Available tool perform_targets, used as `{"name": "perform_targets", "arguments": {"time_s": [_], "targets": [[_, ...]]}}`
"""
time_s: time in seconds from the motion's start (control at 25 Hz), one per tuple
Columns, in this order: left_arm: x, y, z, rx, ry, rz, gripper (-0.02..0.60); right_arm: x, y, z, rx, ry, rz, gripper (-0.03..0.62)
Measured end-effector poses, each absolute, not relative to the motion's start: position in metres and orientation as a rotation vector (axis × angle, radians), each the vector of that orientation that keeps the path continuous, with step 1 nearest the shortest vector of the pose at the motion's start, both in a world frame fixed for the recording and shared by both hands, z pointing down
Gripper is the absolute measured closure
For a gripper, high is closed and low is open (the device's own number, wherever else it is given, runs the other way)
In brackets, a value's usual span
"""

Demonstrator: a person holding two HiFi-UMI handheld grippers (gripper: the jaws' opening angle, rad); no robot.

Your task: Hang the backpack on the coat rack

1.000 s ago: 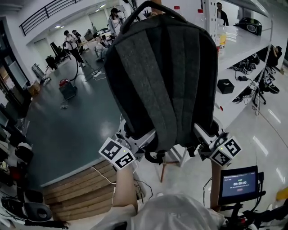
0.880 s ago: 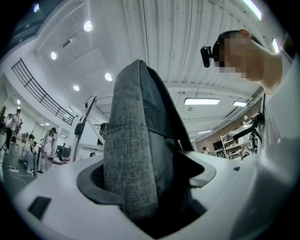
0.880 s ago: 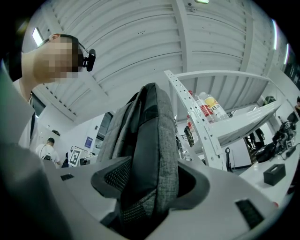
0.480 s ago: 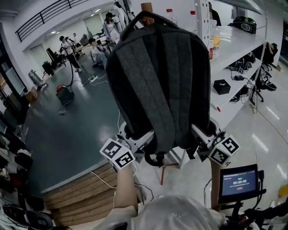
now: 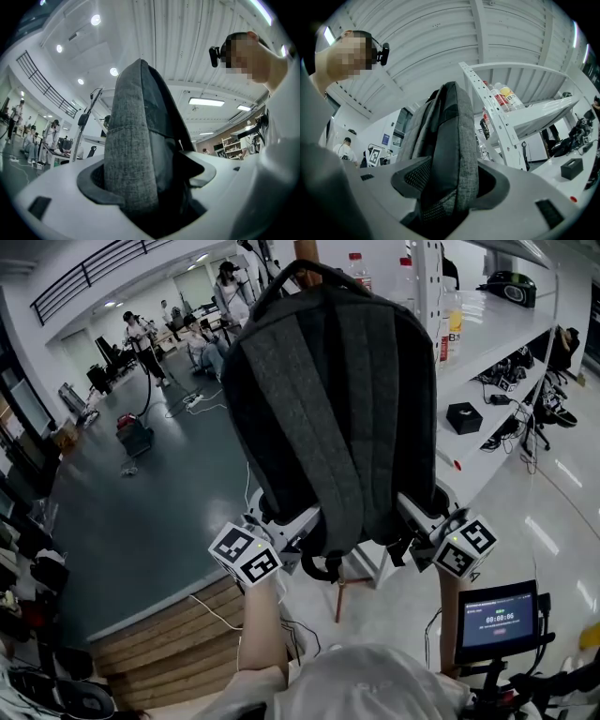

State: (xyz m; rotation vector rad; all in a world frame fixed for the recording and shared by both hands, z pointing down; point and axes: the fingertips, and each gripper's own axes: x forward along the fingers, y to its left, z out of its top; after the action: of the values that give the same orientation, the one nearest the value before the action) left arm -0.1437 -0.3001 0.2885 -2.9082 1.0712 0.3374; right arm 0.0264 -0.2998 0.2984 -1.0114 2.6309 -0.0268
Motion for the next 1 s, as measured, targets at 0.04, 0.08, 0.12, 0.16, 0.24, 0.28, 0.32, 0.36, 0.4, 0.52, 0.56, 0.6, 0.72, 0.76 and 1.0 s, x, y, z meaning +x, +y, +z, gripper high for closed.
{"name": "perform_targets", "arguments": {"time_s": [0.04, 0.08, 0.12, 0.16, 0.24, 0.28, 0.32, 0.36, 0.4, 0.52, 0.56, 0.6, 0.72, 0.76, 1.0], "targets": [[-0.144, -0.301, 0.289, -2.906, 1.075, 0.334, 0.189, 0.026, -0.301, 0.299, -1.014, 2.631, -0.028, 0.344], [-0.143, -0.301, 0.288, -2.904, 1.078, 0.331, 0.189, 0.026, -0.301, 0.299, -1.016, 2.631, -0.030, 0.344], [-0.143, -0.301, 0.288, -2.905, 1.080, 0.330, 0.189, 0.026, -0.302, 0.299, -1.018, 2.631, -0.032, 0.344], [-0.143, -0.302, 0.288, -2.907, 1.083, 0.329, 0.189, 0.026, -0.302, 0.299, -1.021, 2.631, -0.034, 0.344], [-0.144, -0.302, 0.287, -2.918, 1.087, 0.331, 0.190, 0.025, -0.303, 0.298, -1.025, 2.634, -0.044, 0.344], [-0.144, -0.302, 0.287, -2.926, 1.090, 0.331, 0.190, 0.025, -0.303, 0.298, -1.026, 2.637, -0.052, 0.344], [-0.144, -0.302, 0.287, -2.932, 1.093, 0.330, 0.191, 0.025, -0.303, 0.298, -1.026, 2.640, -0.060, 0.344], [-0.145, -0.303, 0.287, -2.938, 1.094, 0.330, 0.192, 0.025, -0.303, 0.298, -1.026, 2.643, -0.066, 0.344], [-0.145, -0.303, 0.288, -2.944, 1.096, 0.331, 0.193, 0.025, -0.303, 0.297, -1.027, 2.647, -0.071, 0.344], [-0.145, -0.304, 0.288, -2.961, 1.107, 0.329, 0.196, 0.024, -0.305, 0.297, -1.039, 2.661, -0.087, 0.344], [-0.145, -0.304, 0.287, -2.969, 1.112, 0.326, 0.198, 0.023, -0.305, 0.296, -1.043, 2.664, -0.094, 0.344], [-0.145, -0.304, 0.285, -2.976, 1.116, 0.320, 0.199, 0.023, -0.304, 0.295, -1.048, 2.667, -0.102, 0.344], [-0.144, -0.301, 0.277, -2.992, 1.121, 0.308, 0.201, 0.023, -0.302, 0.288, -1.060, 2.673, -0.119, 0.344], [-0.144, -0.301, 0.275, -2.995, 1.121, 0.309, 0.202, 0.022, -0.301, 0.286, -1.064, 2.674, -0.120, 0.344], [-0.147, -0.305, 0.274, -3.042, 1.108, 0.322, 0.204, 0.019, -0.299, 0.279, -1.092, 2.695, -0.124, 0.345]]}}
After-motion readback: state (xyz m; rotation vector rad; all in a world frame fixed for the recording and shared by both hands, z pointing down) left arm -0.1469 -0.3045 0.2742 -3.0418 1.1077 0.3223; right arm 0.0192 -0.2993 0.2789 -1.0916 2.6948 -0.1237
